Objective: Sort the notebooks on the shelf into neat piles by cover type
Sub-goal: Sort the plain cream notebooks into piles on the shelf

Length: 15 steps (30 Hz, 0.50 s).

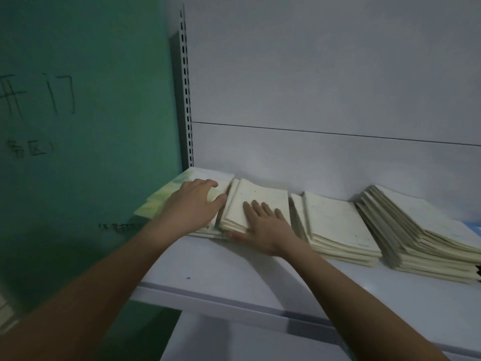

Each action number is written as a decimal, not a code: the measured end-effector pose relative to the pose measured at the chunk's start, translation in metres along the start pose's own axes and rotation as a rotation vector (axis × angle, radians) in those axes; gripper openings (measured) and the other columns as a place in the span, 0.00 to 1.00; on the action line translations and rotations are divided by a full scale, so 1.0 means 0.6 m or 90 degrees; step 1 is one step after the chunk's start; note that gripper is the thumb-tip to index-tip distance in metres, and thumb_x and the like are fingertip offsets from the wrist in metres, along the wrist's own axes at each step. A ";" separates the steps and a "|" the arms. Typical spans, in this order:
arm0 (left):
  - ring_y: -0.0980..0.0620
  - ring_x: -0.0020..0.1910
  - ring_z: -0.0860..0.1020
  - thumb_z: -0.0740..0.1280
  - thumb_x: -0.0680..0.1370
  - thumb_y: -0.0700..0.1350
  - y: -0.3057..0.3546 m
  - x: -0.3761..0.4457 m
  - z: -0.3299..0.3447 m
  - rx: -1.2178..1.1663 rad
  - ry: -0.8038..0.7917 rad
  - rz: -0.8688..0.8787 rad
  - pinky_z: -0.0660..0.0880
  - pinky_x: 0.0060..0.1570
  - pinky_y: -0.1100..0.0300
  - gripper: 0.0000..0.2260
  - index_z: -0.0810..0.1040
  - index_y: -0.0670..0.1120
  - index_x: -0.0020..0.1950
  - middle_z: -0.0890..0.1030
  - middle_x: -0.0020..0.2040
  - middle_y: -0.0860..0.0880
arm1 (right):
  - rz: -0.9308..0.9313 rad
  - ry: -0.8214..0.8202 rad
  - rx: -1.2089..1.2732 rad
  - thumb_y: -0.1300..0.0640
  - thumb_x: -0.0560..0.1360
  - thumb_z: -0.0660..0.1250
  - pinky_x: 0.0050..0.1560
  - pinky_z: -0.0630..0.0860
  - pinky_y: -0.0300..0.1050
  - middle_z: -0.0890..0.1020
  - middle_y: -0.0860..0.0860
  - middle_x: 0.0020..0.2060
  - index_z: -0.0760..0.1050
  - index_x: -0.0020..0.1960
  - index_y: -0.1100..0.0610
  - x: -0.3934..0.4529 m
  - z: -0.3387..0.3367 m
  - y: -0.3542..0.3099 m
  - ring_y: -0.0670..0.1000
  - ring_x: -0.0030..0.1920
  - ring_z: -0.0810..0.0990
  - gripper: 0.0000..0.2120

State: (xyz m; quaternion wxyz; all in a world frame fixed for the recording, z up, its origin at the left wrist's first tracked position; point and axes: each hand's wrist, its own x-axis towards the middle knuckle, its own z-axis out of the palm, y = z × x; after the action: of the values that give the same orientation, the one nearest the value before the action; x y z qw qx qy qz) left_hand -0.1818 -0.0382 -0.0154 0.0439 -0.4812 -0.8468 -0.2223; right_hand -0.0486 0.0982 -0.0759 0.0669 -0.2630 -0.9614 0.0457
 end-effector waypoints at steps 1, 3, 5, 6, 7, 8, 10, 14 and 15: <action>0.49 0.71 0.65 0.57 0.80 0.59 -0.004 -0.004 0.001 -0.019 -0.003 0.006 0.66 0.68 0.49 0.22 0.69 0.51 0.72 0.70 0.72 0.51 | 0.001 0.015 -0.010 0.25 0.72 0.50 0.75 0.50 0.59 0.53 0.54 0.78 0.47 0.78 0.53 -0.014 0.010 -0.002 0.56 0.77 0.51 0.46; 0.50 0.70 0.67 0.58 0.81 0.58 -0.009 -0.011 0.006 -0.054 -0.003 0.025 0.67 0.67 0.50 0.21 0.70 0.51 0.71 0.71 0.71 0.51 | -0.005 0.083 -0.025 0.29 0.74 0.54 0.75 0.49 0.57 0.53 0.52 0.78 0.48 0.78 0.51 -0.047 0.023 -0.005 0.55 0.77 0.51 0.41; 0.50 0.66 0.70 0.59 0.81 0.56 -0.007 -0.012 0.012 -0.100 0.000 0.049 0.69 0.64 0.51 0.19 0.71 0.50 0.69 0.73 0.68 0.51 | -0.015 0.135 -0.037 0.37 0.78 0.57 0.75 0.50 0.54 0.56 0.50 0.77 0.51 0.78 0.50 -0.074 0.029 -0.007 0.53 0.77 0.53 0.34; 0.51 0.63 0.72 0.59 0.81 0.54 -0.003 -0.010 0.014 -0.142 0.000 0.056 0.71 0.60 0.54 0.18 0.72 0.50 0.68 0.75 0.67 0.51 | -0.013 0.140 -0.036 0.41 0.79 0.57 0.75 0.50 0.53 0.56 0.49 0.78 0.52 0.78 0.49 -0.082 0.030 -0.006 0.52 0.77 0.53 0.32; 0.52 0.59 0.74 0.59 0.81 0.51 0.002 -0.007 0.015 -0.197 -0.002 0.055 0.72 0.55 0.57 0.16 0.73 0.49 0.68 0.76 0.65 0.51 | -0.007 0.133 -0.026 0.43 0.80 0.58 0.75 0.50 0.52 0.56 0.48 0.78 0.52 0.78 0.48 -0.087 0.029 -0.007 0.51 0.77 0.52 0.30; 0.53 0.55 0.75 0.59 0.81 0.48 0.008 -0.001 0.016 -0.257 -0.011 0.048 0.73 0.49 0.60 0.15 0.74 0.49 0.67 0.77 0.64 0.51 | 0.001 0.121 -0.012 0.45 0.80 0.58 0.75 0.50 0.51 0.56 0.47 0.78 0.52 0.78 0.47 -0.089 0.028 -0.007 0.51 0.78 0.52 0.29; 0.54 0.52 0.77 0.60 0.81 0.45 0.020 0.009 0.013 -0.364 -0.046 0.019 0.73 0.44 0.65 0.14 0.75 0.48 0.65 0.78 0.59 0.51 | 0.012 0.127 0.064 0.49 0.81 0.58 0.75 0.53 0.50 0.58 0.47 0.77 0.55 0.78 0.47 -0.086 0.019 -0.011 0.51 0.77 0.55 0.27; 0.46 0.53 0.82 0.61 0.81 0.53 0.031 0.026 0.007 -0.624 -0.217 -0.086 0.75 0.58 0.54 0.17 0.74 0.43 0.64 0.83 0.54 0.45 | 0.078 0.247 0.427 0.47 0.82 0.55 0.72 0.59 0.42 0.71 0.45 0.71 0.66 0.74 0.48 -0.085 -0.030 -0.039 0.47 0.72 0.66 0.20; 0.43 0.53 0.82 0.61 0.81 0.56 0.035 0.026 0.002 -0.714 -0.294 -0.126 0.76 0.59 0.50 0.20 0.72 0.43 0.65 0.82 0.56 0.41 | 0.074 0.283 0.440 0.45 0.83 0.52 0.72 0.61 0.46 0.74 0.45 0.68 0.68 0.72 0.47 -0.088 -0.040 -0.049 0.47 0.69 0.69 0.20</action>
State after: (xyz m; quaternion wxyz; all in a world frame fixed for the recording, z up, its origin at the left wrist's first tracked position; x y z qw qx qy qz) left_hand -0.1725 -0.0164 -0.0051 -0.4215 -0.3857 -0.6291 -0.5272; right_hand -0.0148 0.0473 -0.0538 0.3550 -0.2825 -0.8349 0.3117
